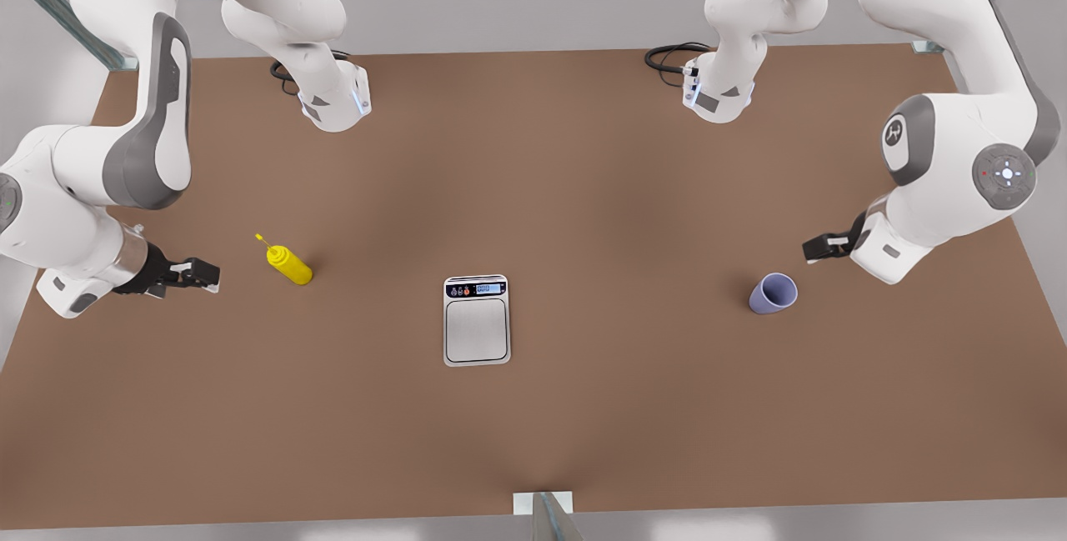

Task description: Move cup to the weight, pick up sauce bottle, pour sauce

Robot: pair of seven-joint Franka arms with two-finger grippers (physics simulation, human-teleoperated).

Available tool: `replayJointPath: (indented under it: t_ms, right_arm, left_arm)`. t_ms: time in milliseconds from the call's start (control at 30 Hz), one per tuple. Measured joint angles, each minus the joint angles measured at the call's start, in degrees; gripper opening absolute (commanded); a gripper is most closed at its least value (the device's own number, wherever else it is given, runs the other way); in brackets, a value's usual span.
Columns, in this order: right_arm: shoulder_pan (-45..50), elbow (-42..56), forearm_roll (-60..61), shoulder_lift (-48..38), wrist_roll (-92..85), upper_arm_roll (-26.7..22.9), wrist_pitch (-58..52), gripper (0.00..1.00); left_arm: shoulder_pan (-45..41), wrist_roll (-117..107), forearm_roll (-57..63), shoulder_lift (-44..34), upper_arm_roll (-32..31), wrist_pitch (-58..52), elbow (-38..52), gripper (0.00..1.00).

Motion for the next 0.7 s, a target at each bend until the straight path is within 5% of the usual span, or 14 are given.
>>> replayJointPath:
  t_ms: [700]
  right_arm:
    - [-0.04, -0.61, -0.58, -0.01, -0.58, 0.0, 0.18, 1.0]
  left_arm:
    - [0.0, -0.05, -0.42, 6.76, 0.18, 8.88, -5.47, 1.0]
